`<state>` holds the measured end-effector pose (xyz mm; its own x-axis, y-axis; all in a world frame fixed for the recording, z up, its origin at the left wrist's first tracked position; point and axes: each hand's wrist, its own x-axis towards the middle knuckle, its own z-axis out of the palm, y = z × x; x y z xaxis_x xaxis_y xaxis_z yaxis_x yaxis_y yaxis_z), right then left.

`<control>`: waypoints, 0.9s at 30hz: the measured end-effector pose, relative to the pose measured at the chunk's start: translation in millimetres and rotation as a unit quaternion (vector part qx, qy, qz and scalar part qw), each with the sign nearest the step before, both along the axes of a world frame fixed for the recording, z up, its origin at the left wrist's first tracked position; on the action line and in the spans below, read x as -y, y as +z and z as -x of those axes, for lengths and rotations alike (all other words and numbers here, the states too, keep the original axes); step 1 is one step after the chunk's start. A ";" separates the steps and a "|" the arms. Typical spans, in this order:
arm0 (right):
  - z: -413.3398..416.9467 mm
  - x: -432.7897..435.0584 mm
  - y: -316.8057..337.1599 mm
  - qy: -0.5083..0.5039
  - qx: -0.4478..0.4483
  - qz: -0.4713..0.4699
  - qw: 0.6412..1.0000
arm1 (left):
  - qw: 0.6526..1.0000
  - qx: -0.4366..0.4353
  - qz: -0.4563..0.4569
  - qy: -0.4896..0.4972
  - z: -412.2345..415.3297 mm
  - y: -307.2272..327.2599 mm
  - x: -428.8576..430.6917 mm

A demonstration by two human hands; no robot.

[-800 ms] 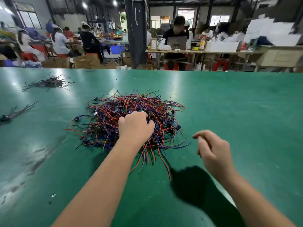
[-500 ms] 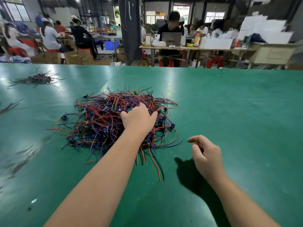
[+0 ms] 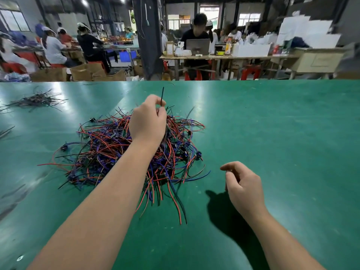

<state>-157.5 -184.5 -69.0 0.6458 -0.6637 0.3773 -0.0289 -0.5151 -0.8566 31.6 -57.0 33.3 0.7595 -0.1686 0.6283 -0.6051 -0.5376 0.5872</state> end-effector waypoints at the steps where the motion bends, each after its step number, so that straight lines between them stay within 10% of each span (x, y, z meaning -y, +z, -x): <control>1: -0.4 -0.2 -0.6 0.000 0.000 -0.002 1.000 | 0.999 0.007 0.030 -0.020 1.2 5.1 0.4; 9: -0.5 -1.5 -0.1 -0.006 0.006 -0.030 1.000 | 0.957 0.120 0.217 -0.151 34.6 69.5 -1.9; 18: 14.8 8.1 32.4 0.061 0.160 -0.375 0.911 | 0.860 -0.167 0.355 -0.327 90.9 42.3 -1.9; 23: 28.9 7.4 43.1 0.145 0.091 -0.380 0.909 | 0.817 -0.240 0.407 -0.331 103.2 9.5 3.3; 27: 31.4 3.8 47.2 0.267 0.022 -0.487 0.831 | 0.800 -0.270 0.406 -0.348 111.5 -20.3 5.0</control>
<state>-188.9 -188.3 -21.8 0.9466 -0.2907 -0.1397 0.0233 0.4938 -0.8693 -79.9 -62.0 13.0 0.8569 -0.3713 0.3577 -0.1323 0.5122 0.8486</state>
